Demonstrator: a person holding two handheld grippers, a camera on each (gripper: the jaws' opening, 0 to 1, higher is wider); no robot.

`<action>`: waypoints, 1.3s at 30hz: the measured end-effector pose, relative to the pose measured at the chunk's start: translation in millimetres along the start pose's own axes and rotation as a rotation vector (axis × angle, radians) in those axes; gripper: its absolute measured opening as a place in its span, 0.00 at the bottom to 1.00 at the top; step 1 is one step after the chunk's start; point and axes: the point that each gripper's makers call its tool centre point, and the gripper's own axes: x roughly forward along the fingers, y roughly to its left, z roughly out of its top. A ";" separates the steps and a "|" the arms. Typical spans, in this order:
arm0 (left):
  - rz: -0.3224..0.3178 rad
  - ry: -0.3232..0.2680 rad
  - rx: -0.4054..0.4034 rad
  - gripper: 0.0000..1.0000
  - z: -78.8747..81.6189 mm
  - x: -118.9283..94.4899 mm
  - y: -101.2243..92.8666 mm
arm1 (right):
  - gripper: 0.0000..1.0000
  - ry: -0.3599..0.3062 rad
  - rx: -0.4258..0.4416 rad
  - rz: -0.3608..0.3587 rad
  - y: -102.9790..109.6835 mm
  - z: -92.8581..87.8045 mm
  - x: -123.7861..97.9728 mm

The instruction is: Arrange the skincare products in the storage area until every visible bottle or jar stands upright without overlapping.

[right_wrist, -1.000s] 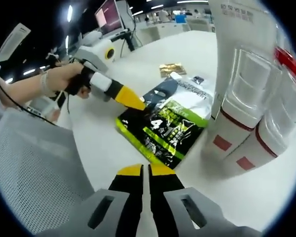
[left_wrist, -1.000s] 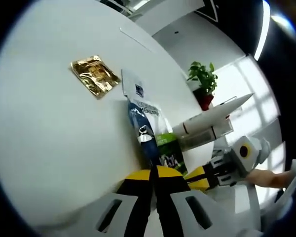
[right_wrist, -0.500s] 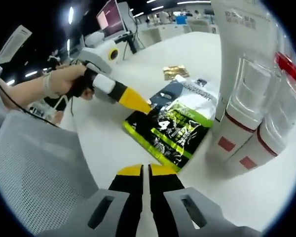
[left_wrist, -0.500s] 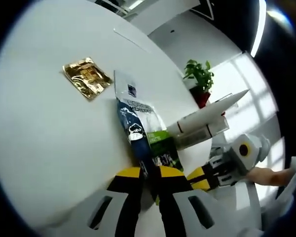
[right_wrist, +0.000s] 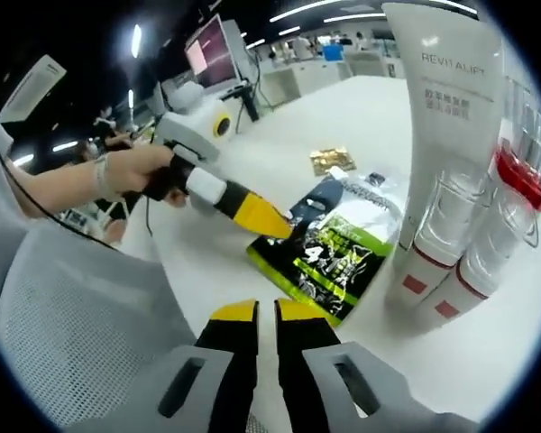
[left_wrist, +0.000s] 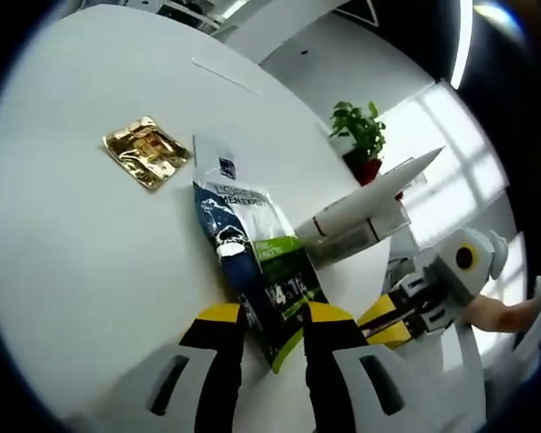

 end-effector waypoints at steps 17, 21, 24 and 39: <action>0.018 0.025 0.091 0.30 1.1 2.1 -12.1 | 0.11 -0.062 0.002 -0.032 5.7 9.2 -27.1; 0.024 0.029 0.110 0.34 -0.2 1.5 -15.3 | 0.14 -0.073 -0.001 -0.047 5.3 10.0 -31.7; 0.034 0.033 0.139 0.38 -1.3 1.0 -17.3 | 0.17 -0.085 0.001 -0.057 4.4 12.1 -34.9; 0.051 0.038 0.186 0.49 -1.5 -1.0 -18.6 | 0.45 -0.174 -0.011 -0.185 -6.0 24.2 -65.3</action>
